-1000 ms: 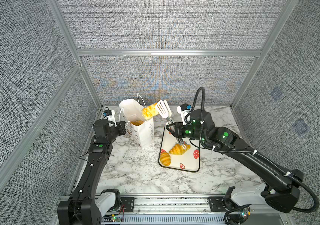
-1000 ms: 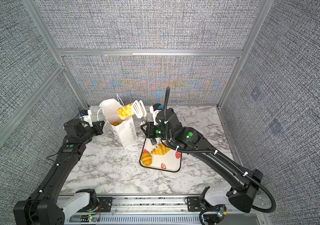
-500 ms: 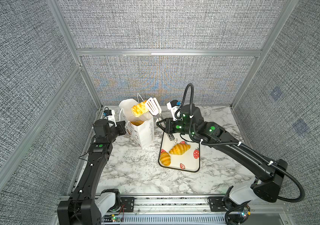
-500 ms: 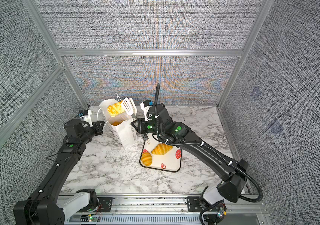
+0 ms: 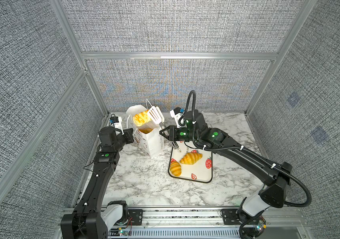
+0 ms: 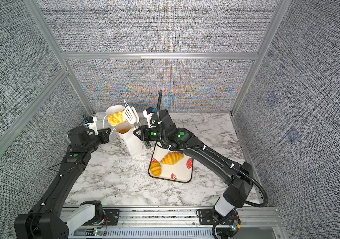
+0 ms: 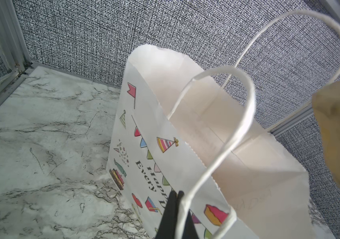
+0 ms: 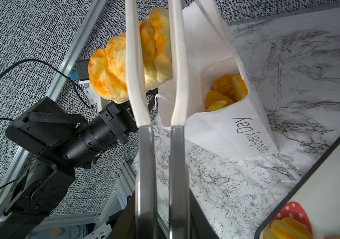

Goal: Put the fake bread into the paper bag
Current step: 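Carry the flaky pastry with the right tongs over the bag opening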

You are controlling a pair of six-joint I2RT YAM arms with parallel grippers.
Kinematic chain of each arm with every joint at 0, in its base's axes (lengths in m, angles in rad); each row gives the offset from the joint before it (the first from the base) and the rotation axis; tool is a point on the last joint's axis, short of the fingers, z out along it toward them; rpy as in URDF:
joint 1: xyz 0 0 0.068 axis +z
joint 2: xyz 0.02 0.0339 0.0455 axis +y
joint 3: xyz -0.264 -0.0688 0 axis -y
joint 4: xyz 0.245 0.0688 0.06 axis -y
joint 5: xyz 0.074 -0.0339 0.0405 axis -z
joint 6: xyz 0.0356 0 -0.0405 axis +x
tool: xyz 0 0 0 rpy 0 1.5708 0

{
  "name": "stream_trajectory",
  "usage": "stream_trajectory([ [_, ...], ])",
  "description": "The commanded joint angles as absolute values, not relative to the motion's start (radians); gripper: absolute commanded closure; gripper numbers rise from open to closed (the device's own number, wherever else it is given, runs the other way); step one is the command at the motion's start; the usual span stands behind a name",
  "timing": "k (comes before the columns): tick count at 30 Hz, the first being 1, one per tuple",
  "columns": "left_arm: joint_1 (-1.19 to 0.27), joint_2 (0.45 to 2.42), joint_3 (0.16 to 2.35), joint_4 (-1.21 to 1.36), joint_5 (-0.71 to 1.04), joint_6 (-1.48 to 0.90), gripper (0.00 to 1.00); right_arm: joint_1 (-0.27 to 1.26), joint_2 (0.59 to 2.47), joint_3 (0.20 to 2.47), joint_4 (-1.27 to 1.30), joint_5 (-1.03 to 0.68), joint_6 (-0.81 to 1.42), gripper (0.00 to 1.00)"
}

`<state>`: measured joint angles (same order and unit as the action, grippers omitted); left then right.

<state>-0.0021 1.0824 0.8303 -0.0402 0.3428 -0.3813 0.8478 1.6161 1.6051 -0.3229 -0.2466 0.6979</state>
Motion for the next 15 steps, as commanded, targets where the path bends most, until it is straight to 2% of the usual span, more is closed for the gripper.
stream_trajectory([
  [1, -0.001, 1.076, 0.834, -0.044, 0.341, -0.374, 1.0, 0.839, 1.626, 1.607, -0.288, -0.259, 0.713, 0.71],
  [15, -0.001, 1.078, 0.836, -0.046, 0.336, -0.371, 1.0, 0.794, 1.617, 1.52, -0.291, -0.268, 0.754, 0.71],
])
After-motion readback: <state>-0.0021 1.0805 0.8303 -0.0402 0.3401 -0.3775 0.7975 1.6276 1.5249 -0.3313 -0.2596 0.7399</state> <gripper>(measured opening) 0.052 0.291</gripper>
